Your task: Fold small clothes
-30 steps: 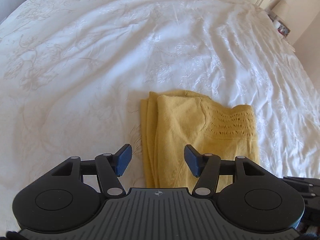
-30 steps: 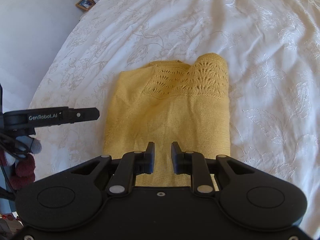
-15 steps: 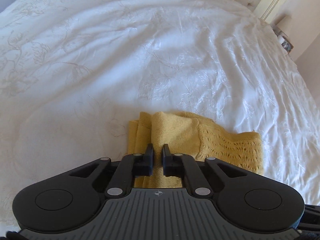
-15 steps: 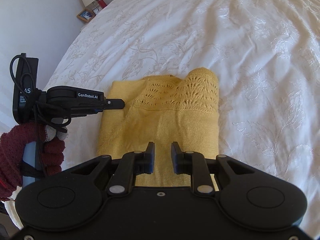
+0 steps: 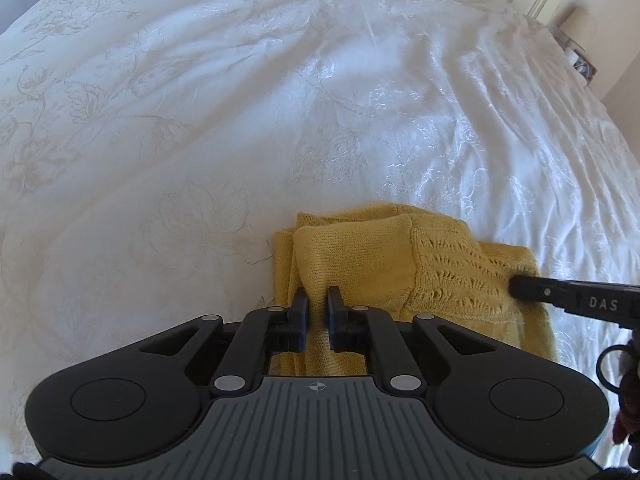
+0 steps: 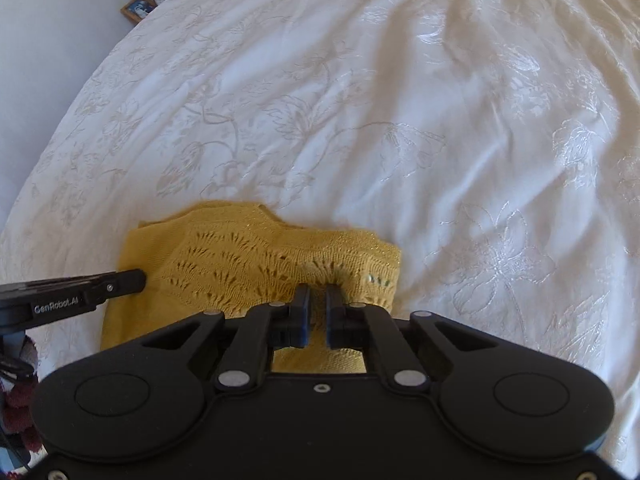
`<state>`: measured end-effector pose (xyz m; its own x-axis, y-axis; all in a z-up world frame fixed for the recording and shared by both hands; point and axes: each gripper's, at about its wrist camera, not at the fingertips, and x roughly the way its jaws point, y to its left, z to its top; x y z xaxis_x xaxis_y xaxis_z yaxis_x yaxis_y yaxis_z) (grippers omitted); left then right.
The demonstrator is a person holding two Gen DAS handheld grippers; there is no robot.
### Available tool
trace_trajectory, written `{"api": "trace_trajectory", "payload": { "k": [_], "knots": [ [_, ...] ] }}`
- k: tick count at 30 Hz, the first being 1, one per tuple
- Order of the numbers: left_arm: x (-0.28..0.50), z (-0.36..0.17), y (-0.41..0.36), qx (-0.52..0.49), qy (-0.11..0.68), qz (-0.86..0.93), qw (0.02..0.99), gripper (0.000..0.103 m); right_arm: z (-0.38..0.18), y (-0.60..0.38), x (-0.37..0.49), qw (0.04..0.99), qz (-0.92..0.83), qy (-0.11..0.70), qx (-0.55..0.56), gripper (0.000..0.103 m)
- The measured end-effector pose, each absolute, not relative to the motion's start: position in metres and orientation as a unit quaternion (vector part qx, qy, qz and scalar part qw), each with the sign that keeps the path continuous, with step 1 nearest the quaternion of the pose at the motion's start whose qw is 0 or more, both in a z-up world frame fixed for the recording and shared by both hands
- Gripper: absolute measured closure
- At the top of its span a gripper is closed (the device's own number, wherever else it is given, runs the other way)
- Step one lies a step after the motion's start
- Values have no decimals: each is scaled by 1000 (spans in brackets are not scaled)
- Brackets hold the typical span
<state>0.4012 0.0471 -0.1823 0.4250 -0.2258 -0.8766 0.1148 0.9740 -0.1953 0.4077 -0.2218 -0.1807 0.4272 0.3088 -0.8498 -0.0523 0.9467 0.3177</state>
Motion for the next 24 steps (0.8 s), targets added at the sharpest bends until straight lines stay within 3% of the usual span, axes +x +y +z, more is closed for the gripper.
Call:
{"api": "trace_trajectory", "payload": {
  "k": [2, 5, 6, 8, 10, 13, 15, 24],
  "knots": [
    [402, -183, 48, -54, 529, -100, 841, 91, -175, -222, 407, 844, 105, 513, 112, 97],
    [405, -181, 51, -66, 531, -112, 837, 90, -162, -226, 398, 861, 91, 488, 114, 78],
    [404, -178, 53, -69, 528, -116, 839, 83, -158, -229, 395, 863, 86, 483, 120, 73],
    [398, -170, 55, -58, 514, -117, 848, 65, -153, -236, 387, 866, 81, 476, 131, 46],
    [388, -161, 58, -47, 502, -129, 854, 38, -151, -242, 379, 864, 87, 474, 144, 37],
    [372, -156, 65, -54, 510, -136, 848, 21, -152, -247, 364, 858, 95, 483, 145, 31],
    [358, -156, 70, -62, 520, -136, 841, 21, -153, -250, 355, 854, 106, 487, 147, 24],
    [300, -176, 71, -93, 571, -155, 801, 21, -164, -261, 332, 832, 125, 509, 182, 23]
  ]
}}
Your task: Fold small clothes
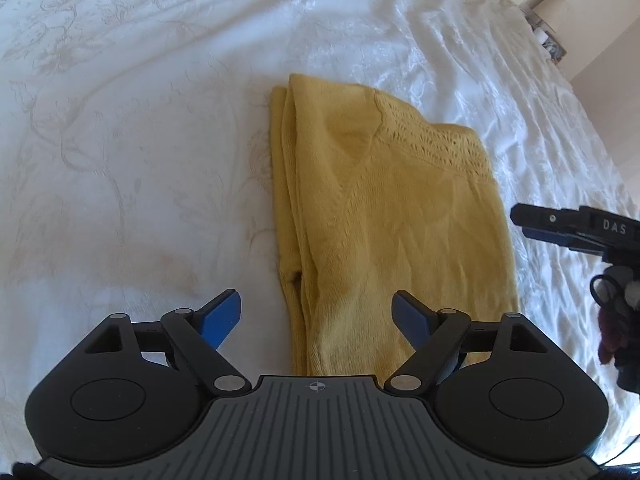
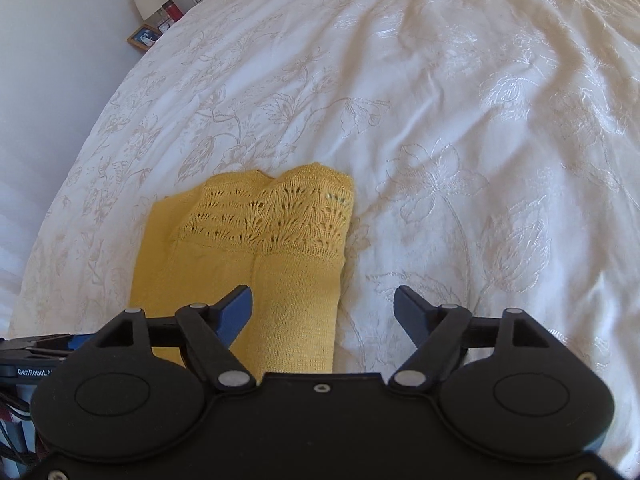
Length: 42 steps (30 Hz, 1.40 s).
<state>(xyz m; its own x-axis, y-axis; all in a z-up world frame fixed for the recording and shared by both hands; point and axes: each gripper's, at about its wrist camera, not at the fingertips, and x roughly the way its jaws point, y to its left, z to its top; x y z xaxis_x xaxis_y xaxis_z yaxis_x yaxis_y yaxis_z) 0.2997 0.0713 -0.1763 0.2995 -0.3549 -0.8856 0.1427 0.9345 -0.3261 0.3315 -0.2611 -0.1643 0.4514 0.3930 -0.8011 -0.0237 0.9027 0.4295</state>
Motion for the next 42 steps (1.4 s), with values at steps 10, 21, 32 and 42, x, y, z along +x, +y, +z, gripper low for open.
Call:
{"api": "trace_trajectory", "payload": {
  "k": [10, 21, 32, 42],
  "knots": [
    [307, -207, 54, -136, 586, -180, 778, 18, -189, -256, 370, 803, 172, 529, 214, 23],
    [331, -219, 36, -161, 571, -228, 772, 1, -218, -235, 419, 767, 241, 534, 262, 7],
    [311, -217, 44, -182, 568, -249, 763, 3, -220, -245, 410, 761, 270, 521, 278, 8],
    [312, -208, 57, -216, 571, -218, 761, 88, -190, -242, 390, 794, 224, 510, 246, 63]
  ]
}}
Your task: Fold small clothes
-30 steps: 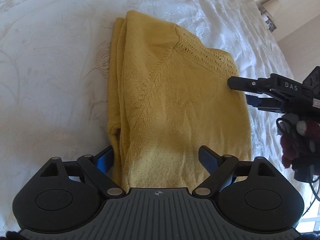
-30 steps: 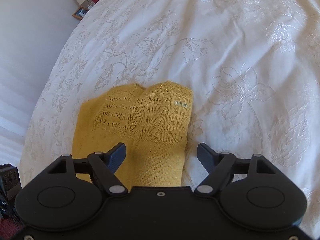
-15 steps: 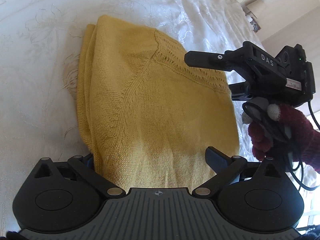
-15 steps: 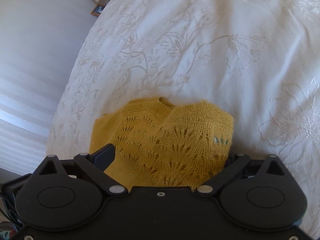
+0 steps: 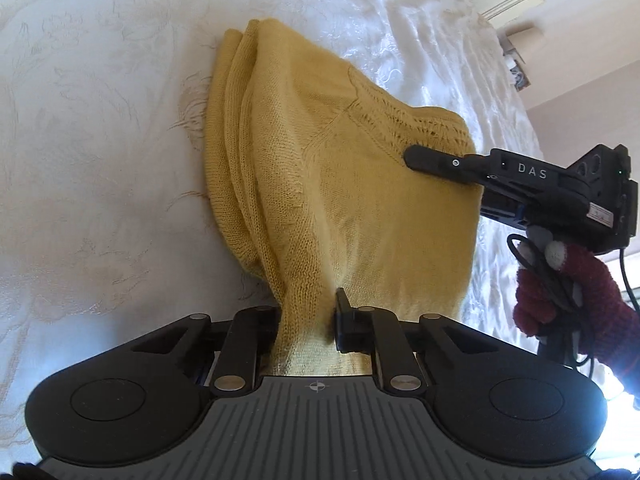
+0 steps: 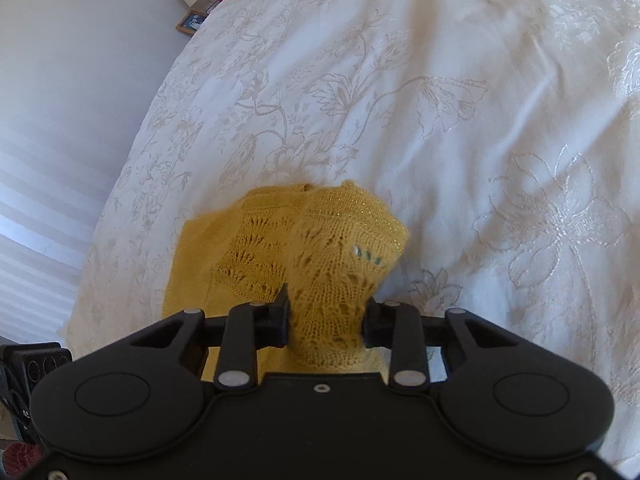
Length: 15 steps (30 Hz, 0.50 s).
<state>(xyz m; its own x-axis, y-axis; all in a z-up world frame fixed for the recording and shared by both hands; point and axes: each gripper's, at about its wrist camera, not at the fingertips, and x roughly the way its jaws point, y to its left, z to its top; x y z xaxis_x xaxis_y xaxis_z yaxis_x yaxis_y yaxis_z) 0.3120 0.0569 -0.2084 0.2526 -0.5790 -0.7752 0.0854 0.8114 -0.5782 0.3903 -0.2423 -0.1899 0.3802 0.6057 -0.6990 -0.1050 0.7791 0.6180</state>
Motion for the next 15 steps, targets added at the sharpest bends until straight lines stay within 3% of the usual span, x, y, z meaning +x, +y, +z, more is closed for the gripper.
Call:
{"api": "trace_trajectory", "payload": {
  "k": [6, 15],
  "knots": [
    [286, -173, 47, -221, 547, -242, 770, 92, -145, -242, 354, 808, 230, 481, 249, 66],
    [209, -148, 6, -216, 555, -288, 750, 92, -108, -255, 269, 799, 235, 502, 234, 67]
  ]
}}
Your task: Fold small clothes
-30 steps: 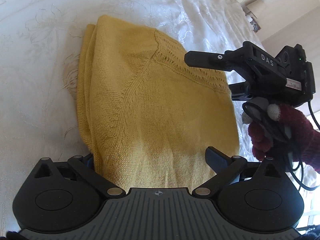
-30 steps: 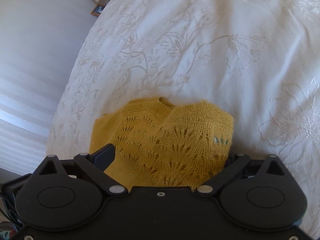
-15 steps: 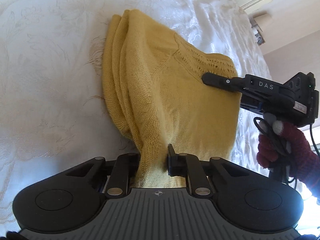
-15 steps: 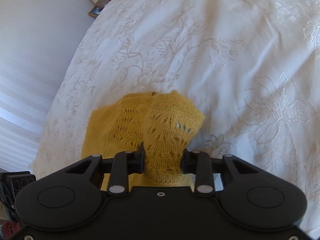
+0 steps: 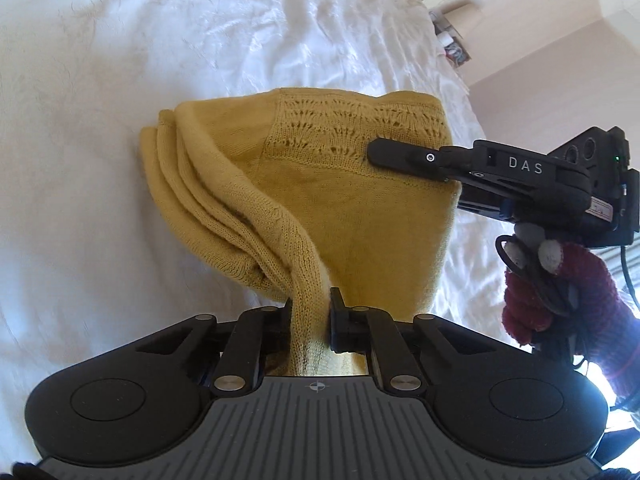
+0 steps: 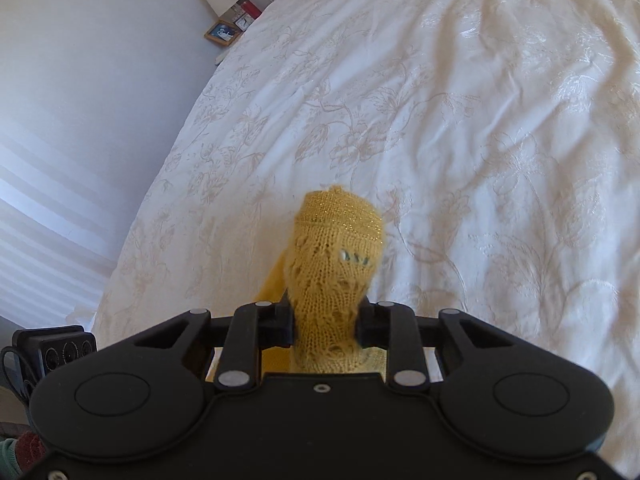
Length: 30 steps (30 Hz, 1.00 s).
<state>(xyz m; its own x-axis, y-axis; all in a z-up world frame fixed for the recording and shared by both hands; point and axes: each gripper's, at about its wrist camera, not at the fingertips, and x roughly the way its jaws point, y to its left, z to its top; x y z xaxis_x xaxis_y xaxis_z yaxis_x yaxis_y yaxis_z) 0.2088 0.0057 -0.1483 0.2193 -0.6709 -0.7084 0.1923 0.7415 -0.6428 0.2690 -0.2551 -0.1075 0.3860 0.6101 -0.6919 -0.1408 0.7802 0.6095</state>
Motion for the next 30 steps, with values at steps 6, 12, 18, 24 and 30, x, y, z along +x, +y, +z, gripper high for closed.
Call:
{"api": "trace_trajectory", "payload": {
  "k": [6, 12, 18, 24, 30],
  "knots": [
    [158, -155, -19, -207, 573, -289, 738, 91, -110, -278, 213, 787, 235, 523, 228, 67],
    [116, -193, -20, -137, 639, -157, 741, 86, -148, -308, 195, 809, 119, 564, 117, 63],
    [92, -182, -11, -127, 626, -116, 761, 80, -135, -327, 169, 837, 100, 525, 118, 61],
    [94, -142, -21, -96, 550, -143, 817, 69, -123, -335, 151, 846, 111, 508, 114, 60],
    [153, -151, -39, -104, 532, -142, 828, 68, -124, -337, 142, 844, 113, 509, 127, 60]
  ]
}}
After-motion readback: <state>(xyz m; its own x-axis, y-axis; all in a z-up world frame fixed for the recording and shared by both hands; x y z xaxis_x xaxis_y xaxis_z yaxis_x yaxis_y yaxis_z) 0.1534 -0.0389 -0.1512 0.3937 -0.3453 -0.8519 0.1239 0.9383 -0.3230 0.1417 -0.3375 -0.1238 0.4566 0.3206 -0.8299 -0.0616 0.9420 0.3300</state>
